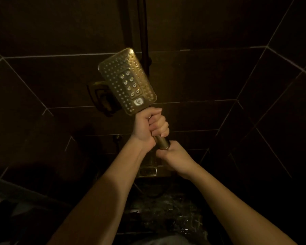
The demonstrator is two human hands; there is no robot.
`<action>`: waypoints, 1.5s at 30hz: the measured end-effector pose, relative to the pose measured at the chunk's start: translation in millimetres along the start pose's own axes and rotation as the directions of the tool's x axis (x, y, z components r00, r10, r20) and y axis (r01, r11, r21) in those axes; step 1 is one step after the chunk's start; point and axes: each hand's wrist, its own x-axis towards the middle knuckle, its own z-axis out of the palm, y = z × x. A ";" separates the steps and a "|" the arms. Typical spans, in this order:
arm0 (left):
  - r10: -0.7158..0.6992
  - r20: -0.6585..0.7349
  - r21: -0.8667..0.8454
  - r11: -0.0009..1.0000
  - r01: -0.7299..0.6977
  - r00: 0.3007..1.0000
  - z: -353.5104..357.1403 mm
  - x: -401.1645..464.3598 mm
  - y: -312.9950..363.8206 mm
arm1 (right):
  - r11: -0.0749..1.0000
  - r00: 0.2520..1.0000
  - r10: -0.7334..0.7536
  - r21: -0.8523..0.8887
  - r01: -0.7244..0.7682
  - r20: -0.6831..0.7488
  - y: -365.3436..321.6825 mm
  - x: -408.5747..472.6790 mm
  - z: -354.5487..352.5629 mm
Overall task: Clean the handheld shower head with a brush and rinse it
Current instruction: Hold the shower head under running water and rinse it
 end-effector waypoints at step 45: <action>0.134 -0.268 0.082 0.990 -0.116 0.954 14.8 -7.7 5.6 | 0.999 0.988 -0.042 0.006 0.041 0.148 -22.8 -0.6 -8.1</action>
